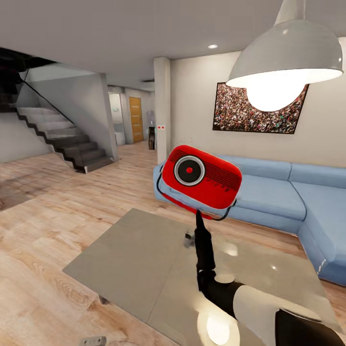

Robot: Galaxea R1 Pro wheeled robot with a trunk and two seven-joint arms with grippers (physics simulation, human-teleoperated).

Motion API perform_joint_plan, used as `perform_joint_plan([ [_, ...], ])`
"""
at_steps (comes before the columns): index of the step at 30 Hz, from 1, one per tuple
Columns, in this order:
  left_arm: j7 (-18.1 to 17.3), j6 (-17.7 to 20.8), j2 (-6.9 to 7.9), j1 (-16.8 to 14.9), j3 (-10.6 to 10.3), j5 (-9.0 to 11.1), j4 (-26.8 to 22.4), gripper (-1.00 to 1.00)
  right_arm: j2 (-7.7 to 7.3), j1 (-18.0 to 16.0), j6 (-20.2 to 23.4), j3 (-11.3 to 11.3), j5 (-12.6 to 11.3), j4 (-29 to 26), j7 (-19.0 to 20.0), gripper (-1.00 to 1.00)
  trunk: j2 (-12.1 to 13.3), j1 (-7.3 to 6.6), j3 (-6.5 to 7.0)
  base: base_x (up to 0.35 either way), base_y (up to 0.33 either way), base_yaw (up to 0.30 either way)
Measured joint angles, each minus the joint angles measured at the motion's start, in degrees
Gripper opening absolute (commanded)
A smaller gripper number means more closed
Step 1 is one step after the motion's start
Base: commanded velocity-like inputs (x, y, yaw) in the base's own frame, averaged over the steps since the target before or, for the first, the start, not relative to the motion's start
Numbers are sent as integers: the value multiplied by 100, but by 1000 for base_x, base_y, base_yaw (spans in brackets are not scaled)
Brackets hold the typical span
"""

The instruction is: Turn on the radio receiver that's on the table in the living room.

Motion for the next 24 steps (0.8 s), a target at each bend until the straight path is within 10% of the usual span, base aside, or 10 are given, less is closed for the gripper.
perform_joint_plan([
  [5,1,4,5,0,0,0,2,100,-1,98,318,313,3,3,0,-100,0,0,0,0,0,0],
  [24,-43,55,-2,0,-4,22,-85,100,-29,150,777,374,-9,376,1,-100,0,0,0,0,0,0],
])
